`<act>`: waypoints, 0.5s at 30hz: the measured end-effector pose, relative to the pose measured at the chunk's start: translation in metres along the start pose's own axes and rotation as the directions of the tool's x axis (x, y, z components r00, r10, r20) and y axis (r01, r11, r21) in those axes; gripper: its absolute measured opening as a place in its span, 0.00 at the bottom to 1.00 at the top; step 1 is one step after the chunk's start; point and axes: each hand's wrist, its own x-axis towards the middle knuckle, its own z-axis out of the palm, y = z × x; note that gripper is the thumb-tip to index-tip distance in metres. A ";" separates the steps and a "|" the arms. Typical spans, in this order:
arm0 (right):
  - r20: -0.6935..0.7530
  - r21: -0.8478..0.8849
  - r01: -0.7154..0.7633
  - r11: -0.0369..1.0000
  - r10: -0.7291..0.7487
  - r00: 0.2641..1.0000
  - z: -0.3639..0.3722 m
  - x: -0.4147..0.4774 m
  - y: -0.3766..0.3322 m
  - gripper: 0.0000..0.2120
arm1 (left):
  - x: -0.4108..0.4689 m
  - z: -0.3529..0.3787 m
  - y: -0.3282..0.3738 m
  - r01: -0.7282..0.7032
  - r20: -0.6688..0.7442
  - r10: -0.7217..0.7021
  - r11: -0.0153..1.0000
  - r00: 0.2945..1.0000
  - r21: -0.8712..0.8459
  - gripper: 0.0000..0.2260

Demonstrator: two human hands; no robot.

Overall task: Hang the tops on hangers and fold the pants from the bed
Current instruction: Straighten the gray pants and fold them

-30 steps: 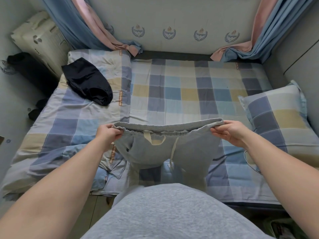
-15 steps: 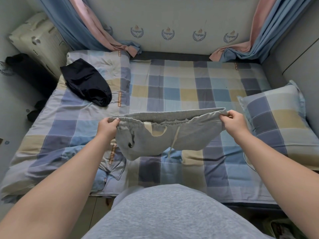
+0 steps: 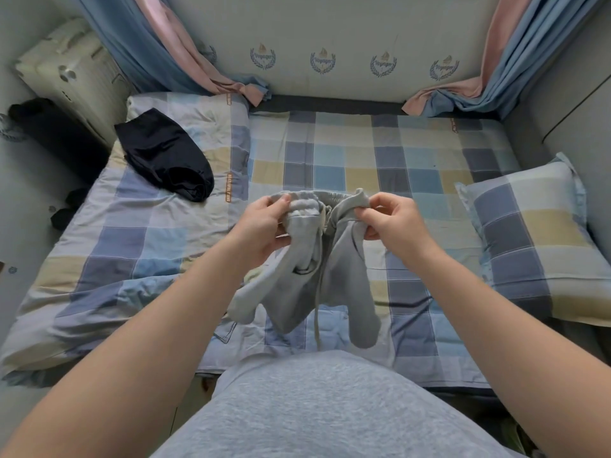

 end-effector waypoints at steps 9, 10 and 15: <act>0.179 -0.121 0.222 0.968 -0.198 0.964 0.015 -0.013 -0.020 0.04 | -0.022 0.026 0.002 -0.137 0.287 0.131 0.991 0.949 0.002 0.09; 0.196 -0.112 0.221 0.969 -0.196 0.961 0.014 -0.013 -0.019 0.06 | -0.023 0.025 0.003 -0.125 0.309 0.119 0.992 0.944 0.001 0.13; 0.237 0.040 0.185 0.982 -0.190 0.953 0.003 -0.014 -0.014 0.11 | -0.029 0.028 -0.003 -0.264 0.342 0.217 0.960 0.914 0.098 0.23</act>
